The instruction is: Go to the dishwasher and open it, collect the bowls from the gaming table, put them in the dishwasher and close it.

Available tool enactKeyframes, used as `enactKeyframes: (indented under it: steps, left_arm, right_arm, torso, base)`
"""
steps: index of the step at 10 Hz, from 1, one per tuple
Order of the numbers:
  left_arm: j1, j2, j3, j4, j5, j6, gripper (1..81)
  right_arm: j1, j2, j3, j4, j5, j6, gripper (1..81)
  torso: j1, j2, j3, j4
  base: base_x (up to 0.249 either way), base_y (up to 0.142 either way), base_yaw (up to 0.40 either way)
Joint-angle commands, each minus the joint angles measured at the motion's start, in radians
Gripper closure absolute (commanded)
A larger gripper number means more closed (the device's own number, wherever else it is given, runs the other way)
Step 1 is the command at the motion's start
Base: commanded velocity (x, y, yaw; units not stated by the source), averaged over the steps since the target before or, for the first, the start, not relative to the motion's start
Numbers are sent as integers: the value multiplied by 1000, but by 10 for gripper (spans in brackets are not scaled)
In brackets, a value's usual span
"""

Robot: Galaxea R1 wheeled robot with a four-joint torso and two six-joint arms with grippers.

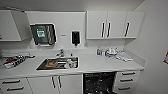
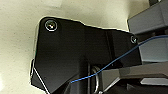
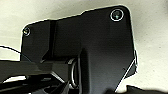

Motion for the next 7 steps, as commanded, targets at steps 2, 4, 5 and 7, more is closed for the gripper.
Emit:
enactKeyframes:
  steps: [2, 4, 5, 7]
  left_arm:
    - [-40, -7, -8, 0, 35, 4, 10]
    - [-40, -6, -8, 0, 35, 4, 10]
    - [-40, -6, -8, 0, 35, 4, 10]
    - [-40, -6, -8, 0, 35, 4, 10]
  right_arm:
    - [46, -4, -1, -10, -40, -4, 10]
    - [46, -4, -1, -10, -40, -4, 10]
    - [46, -4, -3, -10, -40, -4, 10]
    - [44, -4, -3, -10, -40, -4, 10]
  torso:
    - [-68, 100, 0, 0]
    - [-31, 36, 0, 0]
    - [-49, 66, 0, 0]
    - [-60, 89, 37, 0]
  base:
    - [0, 0, 0]
    - [0, 0, 0]
    - [0, 0, 0]
    - [0, 0, 0]
